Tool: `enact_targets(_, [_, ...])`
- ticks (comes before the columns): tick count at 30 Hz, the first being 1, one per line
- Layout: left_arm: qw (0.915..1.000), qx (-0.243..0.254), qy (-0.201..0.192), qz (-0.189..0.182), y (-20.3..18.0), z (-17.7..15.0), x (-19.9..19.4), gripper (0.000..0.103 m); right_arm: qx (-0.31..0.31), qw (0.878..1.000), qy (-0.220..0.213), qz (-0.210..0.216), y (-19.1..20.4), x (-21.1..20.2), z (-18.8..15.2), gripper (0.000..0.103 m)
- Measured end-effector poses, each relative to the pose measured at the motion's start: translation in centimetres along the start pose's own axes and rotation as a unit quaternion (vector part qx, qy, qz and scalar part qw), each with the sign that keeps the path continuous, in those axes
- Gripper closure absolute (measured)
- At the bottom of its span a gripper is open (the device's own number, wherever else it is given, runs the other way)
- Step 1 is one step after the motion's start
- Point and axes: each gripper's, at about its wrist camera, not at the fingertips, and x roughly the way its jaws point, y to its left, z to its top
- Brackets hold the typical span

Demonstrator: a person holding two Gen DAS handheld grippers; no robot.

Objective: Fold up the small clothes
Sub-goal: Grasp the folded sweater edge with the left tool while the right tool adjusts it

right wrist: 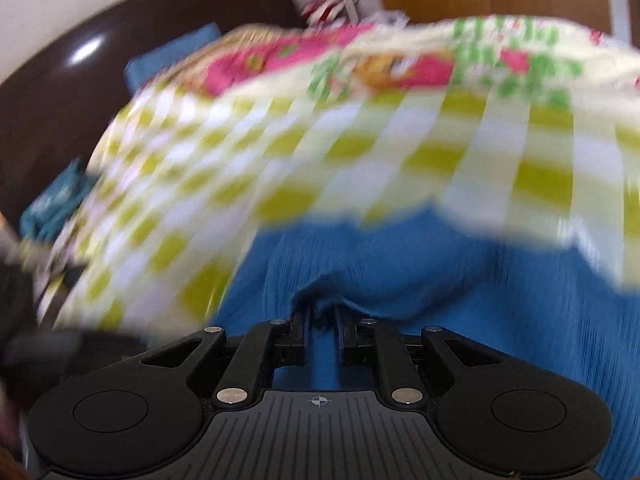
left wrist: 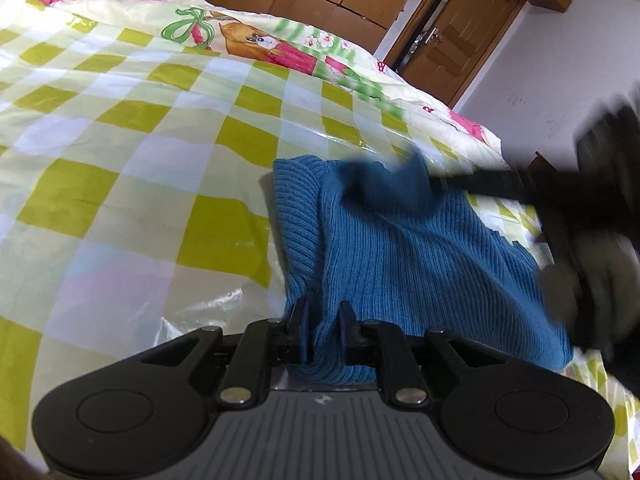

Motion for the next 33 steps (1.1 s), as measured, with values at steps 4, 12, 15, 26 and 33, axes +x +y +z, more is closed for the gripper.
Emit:
enact_targets(4, [0.9999, -0.01, 0.003, -0.006, 0.2, -0.4, -0.4, 0.073, 0.078, 0.994, -0.071, 0.005, -1.7, 1.4, 4.4, 0.073])
enact_targets(12, [1.0, -0.005, 0.0, -0.005, -0.2, -1.4, -1.6, 0.073, 0.07, 0.99, -0.107, -0.066, -2.0, -4.6, 1.7, 0.068])
enact_targets(15, [1.0, -0.007, -0.003, -0.001, -0.3, -1.6, -1.9, 0.074, 0.081, 0.982, -0.11, -0.129, -3.6, -9.8, -2.7, 0.066])
enact_targets(26, [0.9984, -0.025, -0.024, 0.045, -1.4, 0.8, 0.3, 0.063, 0.147, 0.96, -0.084, -0.224, -9.7, -16.8, -12.3, 0.057])
enact_targets(33, [0.9963, 0.01, -0.009, 0.085, -2.9, 1.2, 0.9, 0.076, 0.178, 0.964, -0.078, -0.184, -12.5, -14.0, -10.9, 0.086])
